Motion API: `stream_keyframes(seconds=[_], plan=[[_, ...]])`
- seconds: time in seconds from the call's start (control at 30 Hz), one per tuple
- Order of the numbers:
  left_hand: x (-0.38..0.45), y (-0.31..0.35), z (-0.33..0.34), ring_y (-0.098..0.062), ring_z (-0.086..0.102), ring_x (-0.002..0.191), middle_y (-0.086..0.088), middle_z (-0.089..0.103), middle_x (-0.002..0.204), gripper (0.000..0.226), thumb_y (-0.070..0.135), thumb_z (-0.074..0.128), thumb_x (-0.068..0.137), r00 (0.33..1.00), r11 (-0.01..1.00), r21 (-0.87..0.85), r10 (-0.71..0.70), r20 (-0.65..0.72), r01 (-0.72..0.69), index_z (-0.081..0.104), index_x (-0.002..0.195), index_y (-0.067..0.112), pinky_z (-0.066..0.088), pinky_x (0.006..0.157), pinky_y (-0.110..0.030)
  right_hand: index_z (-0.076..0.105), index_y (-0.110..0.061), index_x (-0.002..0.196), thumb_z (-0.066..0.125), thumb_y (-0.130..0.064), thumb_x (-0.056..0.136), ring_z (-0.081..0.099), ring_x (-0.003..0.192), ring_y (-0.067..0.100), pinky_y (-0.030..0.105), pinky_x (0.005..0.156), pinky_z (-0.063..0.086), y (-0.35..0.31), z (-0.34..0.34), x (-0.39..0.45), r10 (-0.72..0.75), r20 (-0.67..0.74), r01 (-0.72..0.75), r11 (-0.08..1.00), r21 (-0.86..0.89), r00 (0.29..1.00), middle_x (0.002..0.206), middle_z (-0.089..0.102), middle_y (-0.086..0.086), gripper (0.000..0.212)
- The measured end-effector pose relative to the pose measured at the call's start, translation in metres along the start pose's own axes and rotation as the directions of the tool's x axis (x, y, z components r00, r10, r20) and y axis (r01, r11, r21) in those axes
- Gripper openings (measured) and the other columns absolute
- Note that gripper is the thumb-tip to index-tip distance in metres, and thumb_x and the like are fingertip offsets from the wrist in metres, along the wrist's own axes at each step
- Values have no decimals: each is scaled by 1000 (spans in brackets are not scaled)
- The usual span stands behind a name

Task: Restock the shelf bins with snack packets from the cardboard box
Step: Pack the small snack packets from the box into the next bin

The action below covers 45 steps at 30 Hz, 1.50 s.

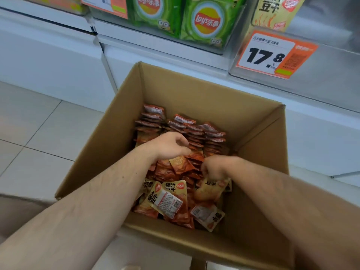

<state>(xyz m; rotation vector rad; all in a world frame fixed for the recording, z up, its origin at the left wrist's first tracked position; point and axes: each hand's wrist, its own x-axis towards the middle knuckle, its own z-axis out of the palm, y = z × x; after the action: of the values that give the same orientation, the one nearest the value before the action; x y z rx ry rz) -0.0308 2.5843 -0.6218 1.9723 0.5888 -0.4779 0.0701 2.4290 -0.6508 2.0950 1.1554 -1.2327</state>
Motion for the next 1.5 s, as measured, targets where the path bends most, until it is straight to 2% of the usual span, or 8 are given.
stream_keyframes(seconds=[0.13,0.23,0.37,0.53,0.73,1.0,1.23,1.5], plan=[[-14,-2,-6,-14,59,111,6,60,125,62,41,79,79,978,984,178,-66,199,30,54,134,25,49,97,-33,66,-23,92,61,-11,90,64,73,21,34,63,51,-10,-46,-18,-143,-180,197,922,333,973,85,66,1,14],[-17,-11,-8,-13,65,89,6,69,99,22,26,75,85,980,975,217,-92,175,53,65,104,26,53,72,-29,65,-22,86,63,-11,92,54,59,16,29,52,39,-19,-58,-20,-179,-266,313,698,644,947,64,63,-1,13],[-19,-24,-23,-16,66,96,1,71,104,20,13,71,88,987,981,132,-154,55,146,66,106,21,54,86,-36,64,-15,112,56,-8,87,54,65,13,24,55,37,-7,-32,4,-102,-29,63,345,936,994,90,69,3,27],[-18,-31,-35,-18,67,95,-1,72,105,20,11,68,91,977,976,-66,-209,-51,206,66,109,19,56,82,-37,64,-9,115,64,-31,92,61,68,17,27,60,48,-27,40,47,152,243,-283,630,723,958,101,71,10,31],[-11,-30,-32,-19,68,94,0,73,103,20,10,69,89,972,952,-219,-229,-51,213,66,107,20,58,78,-41,58,-6,132,64,-21,93,59,117,29,28,80,54,-49,54,57,116,10,-98,793,602,993,131,60,13,42],[-13,-15,-33,-28,69,105,-12,72,111,42,-15,41,91,992,849,-515,-123,27,119,61,117,12,53,95,-49,64,-10,117,55,-21,97,64,102,24,30,75,51,-1,-27,-31,120,-248,-40,951,307,961,117,65,7,25],[-26,32,-19,-30,71,99,-16,74,107,34,-11,40,96,1000,681,-732,-6,-29,-17,64,115,5,56,86,-44,61,-14,95,52,-13,100,56,62,12,23,53,34,47,-80,-147,92,-258,140,645,751,962,77,70,0,11],[-37,91,-9,-29,70,104,-12,73,111,68,65,29,97,999,539,-843,51,17,-13,67,120,13,52,95,-47,62,-16,96,54,-15,101,62,61,11,23,59,46,37,-91,-165,143,-410,312,442,841,901,73,71,-1,9]])
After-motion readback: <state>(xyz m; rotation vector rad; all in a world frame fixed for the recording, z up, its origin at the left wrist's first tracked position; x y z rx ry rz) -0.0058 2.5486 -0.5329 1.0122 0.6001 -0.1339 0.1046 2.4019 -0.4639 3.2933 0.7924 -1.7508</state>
